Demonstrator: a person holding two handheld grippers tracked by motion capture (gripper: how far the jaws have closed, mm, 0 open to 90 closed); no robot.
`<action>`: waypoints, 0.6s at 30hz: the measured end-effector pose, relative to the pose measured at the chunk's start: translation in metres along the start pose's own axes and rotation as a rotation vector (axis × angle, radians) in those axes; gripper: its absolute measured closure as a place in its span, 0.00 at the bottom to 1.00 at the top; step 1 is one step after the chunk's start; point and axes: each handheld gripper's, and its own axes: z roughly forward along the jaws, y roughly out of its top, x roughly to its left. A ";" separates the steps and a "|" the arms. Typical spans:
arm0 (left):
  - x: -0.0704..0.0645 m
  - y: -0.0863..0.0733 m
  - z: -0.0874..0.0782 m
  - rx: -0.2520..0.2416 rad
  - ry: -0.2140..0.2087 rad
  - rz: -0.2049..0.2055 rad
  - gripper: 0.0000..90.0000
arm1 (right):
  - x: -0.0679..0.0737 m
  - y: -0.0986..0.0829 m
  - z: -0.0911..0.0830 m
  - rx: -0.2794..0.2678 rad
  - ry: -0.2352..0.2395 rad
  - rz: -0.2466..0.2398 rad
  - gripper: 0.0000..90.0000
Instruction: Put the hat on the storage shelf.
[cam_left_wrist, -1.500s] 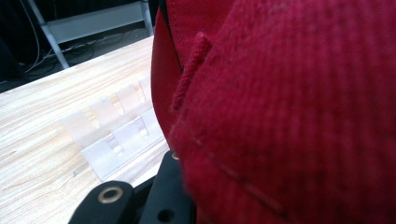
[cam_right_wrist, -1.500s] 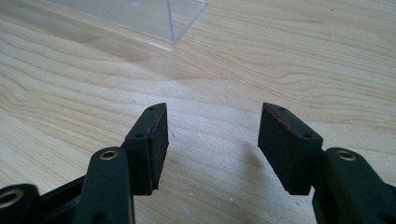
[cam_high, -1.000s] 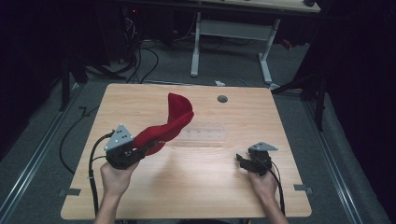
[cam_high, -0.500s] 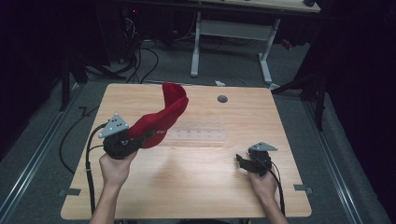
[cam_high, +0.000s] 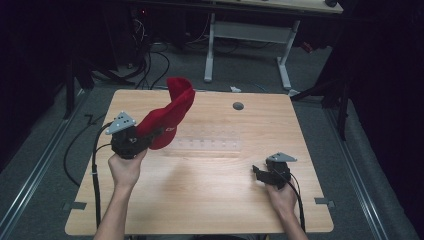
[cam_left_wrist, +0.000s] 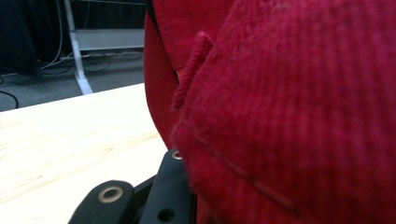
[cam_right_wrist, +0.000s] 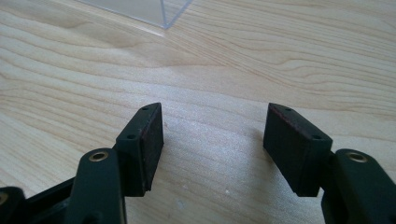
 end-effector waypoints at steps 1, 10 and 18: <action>0.001 0.000 0.002 -0.003 0.005 -0.006 0.90 | 0.000 0.000 0.000 -0.001 0.001 -0.001 0.42; 0.014 0.000 0.017 -0.025 0.048 -0.042 0.90 | 0.000 0.000 0.000 0.001 0.000 0.001 0.42; 0.022 -0.002 0.027 -0.028 0.095 -0.043 0.90 | 0.000 0.000 0.000 0.000 0.000 0.000 0.42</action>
